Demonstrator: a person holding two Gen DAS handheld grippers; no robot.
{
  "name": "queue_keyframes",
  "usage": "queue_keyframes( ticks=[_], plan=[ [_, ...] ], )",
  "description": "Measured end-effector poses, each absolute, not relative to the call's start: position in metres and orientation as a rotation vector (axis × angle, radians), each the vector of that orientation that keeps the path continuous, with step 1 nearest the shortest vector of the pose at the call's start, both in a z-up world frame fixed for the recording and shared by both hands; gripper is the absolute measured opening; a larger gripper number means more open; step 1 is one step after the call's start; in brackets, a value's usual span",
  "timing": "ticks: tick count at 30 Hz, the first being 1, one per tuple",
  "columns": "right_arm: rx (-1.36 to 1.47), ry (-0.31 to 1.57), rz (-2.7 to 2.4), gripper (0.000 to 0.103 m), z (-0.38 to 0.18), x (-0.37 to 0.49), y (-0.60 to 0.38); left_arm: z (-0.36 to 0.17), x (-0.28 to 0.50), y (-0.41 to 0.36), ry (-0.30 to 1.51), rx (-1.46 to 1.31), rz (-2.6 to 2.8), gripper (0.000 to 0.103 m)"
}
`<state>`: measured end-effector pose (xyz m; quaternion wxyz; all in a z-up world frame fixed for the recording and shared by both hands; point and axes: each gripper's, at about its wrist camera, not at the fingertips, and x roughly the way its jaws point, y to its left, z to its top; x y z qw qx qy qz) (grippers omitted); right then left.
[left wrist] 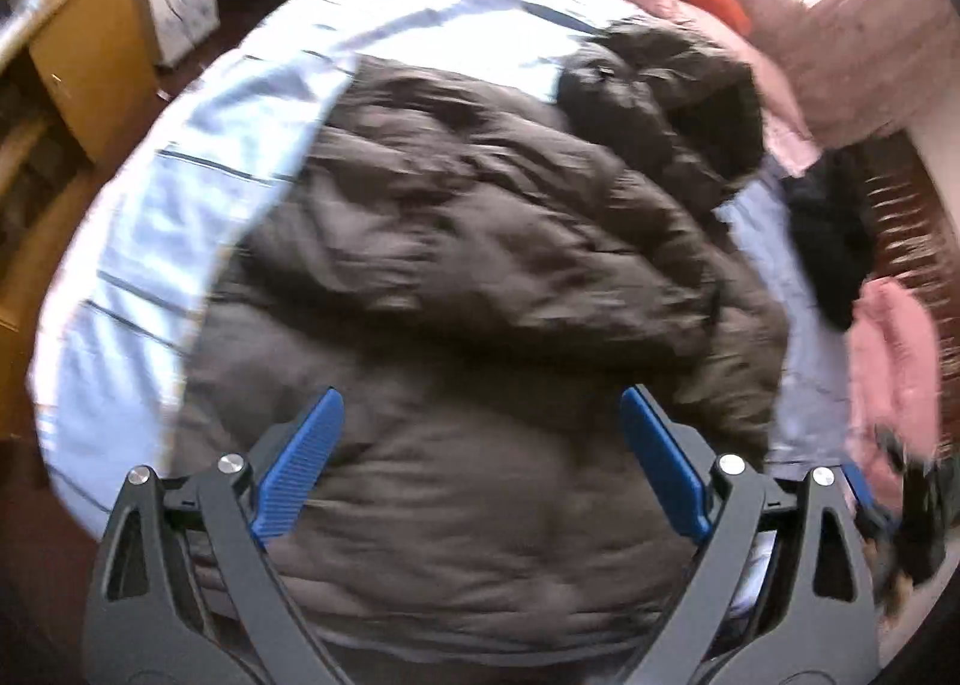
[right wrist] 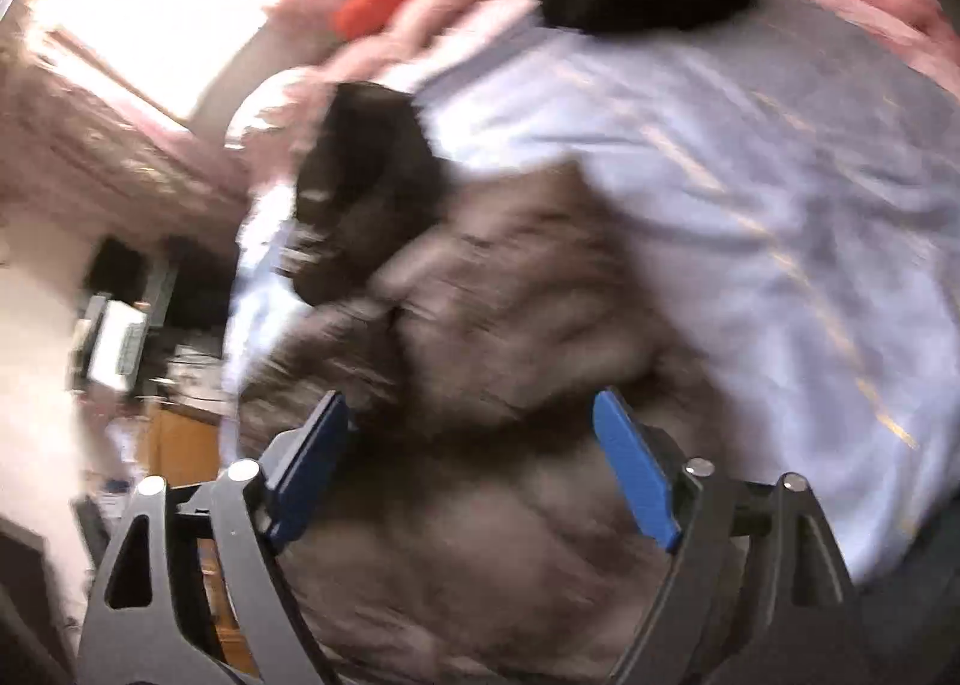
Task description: Fold large clothes
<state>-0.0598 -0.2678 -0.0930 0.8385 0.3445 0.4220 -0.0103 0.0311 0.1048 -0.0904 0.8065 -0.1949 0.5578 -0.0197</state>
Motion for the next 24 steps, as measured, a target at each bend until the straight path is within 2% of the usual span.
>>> queue_keyframes(
  ticks=[5,10,16,18,19,20,21,24],
  plan=[
    [0.814,0.883,0.197,0.092,-0.081,0.101,-0.235,-0.129,0.058,0.085,1.309,-0.443,-0.068,0.096],
    [0.809,0.846,0.127,0.093,-0.081,0.262,-0.216,-0.143,0.065,0.062,1.429,-0.503,-0.186,0.096],
    [0.838,0.846,0.097,0.093,-0.118,0.395,-0.206,-0.161,0.081,0.066,1.477,-0.538,-0.211,0.096],
    [0.829,0.904,0.1,0.091,-0.132,0.419,-0.202,-0.167,0.085,0.078,1.485,-0.564,-0.181,0.096],
    [0.81,0.922,0.104,0.067,-0.138,0.43,-0.194,-0.169,0.087,0.082,1.481,-0.559,-0.163,0.096],
    [0.781,0.922,0.123,0.017,-0.138,0.435,-0.188,-0.171,0.087,0.088,1.477,-0.544,-0.132,0.096],
    [0.73,0.926,0.13,0.01,-0.135,0.438,-0.18,-0.172,0.086,0.093,1.477,-0.539,-0.108,0.096],
    [0.658,0.793,0.249,0.007,-0.098,0.408,-0.159,-0.175,0.08,0.111,1.483,-0.59,-0.074,0.096]
  ],
)
